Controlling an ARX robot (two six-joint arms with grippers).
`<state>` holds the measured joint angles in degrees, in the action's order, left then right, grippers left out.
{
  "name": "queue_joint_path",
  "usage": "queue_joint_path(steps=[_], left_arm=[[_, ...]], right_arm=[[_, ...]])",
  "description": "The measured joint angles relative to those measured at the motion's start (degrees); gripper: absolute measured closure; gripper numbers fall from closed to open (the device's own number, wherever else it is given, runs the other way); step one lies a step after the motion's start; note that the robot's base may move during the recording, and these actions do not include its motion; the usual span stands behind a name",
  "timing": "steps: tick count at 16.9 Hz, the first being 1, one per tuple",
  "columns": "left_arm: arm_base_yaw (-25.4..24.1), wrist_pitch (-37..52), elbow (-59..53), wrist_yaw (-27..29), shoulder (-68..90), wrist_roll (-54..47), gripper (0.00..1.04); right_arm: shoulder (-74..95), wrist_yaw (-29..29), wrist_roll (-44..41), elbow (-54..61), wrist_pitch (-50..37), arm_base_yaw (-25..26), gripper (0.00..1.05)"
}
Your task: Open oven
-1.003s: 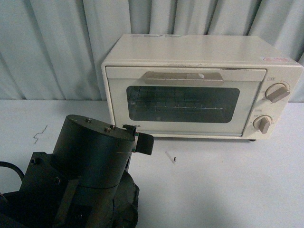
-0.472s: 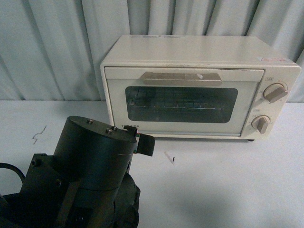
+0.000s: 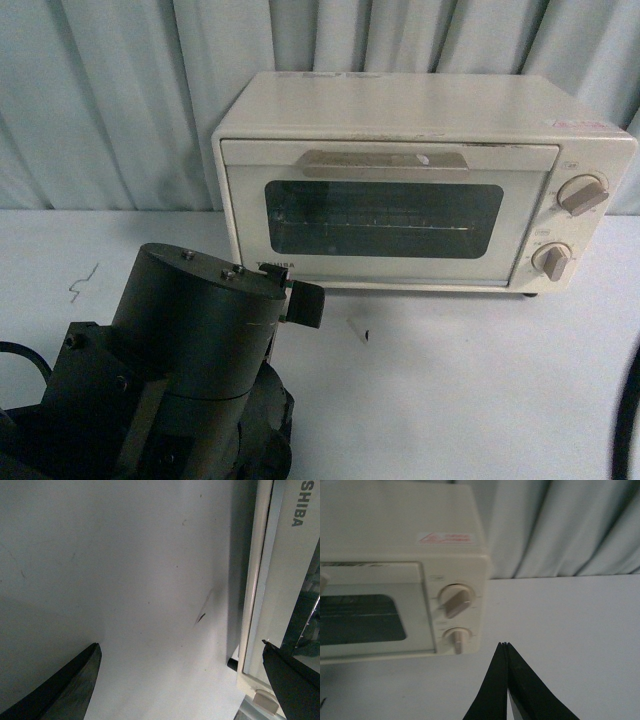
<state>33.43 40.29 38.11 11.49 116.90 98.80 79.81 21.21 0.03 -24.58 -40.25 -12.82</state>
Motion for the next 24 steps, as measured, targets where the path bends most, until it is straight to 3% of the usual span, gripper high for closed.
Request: queue_joint_path(steps=[3, 6, 13, 24], left_arm=[[0.0, 0.0, 0.0, 0.0, 0.0, 0.0, 0.07], [0.0, 0.0, 0.0, 0.0, 0.0, 0.0, 0.07], [0.0, 0.0, 0.0, 0.0, 0.0, 0.0, 0.07], [0.0, 0.0, 0.0, -0.02, 0.0, 0.0, 0.07]], right_arm=[[9.88, 0.2, -0.2, -6.8, -0.94, -7.04, 1.03], [12.85, -0.5, -1.07, -12.35, -0.72, -10.58, 1.03], [19.23, -4.66, -1.18, -17.92, -1.01, -11.32, 1.03], [24.22, -6.54, -1.14, -23.32, -0.79, -12.7, 1.03]])
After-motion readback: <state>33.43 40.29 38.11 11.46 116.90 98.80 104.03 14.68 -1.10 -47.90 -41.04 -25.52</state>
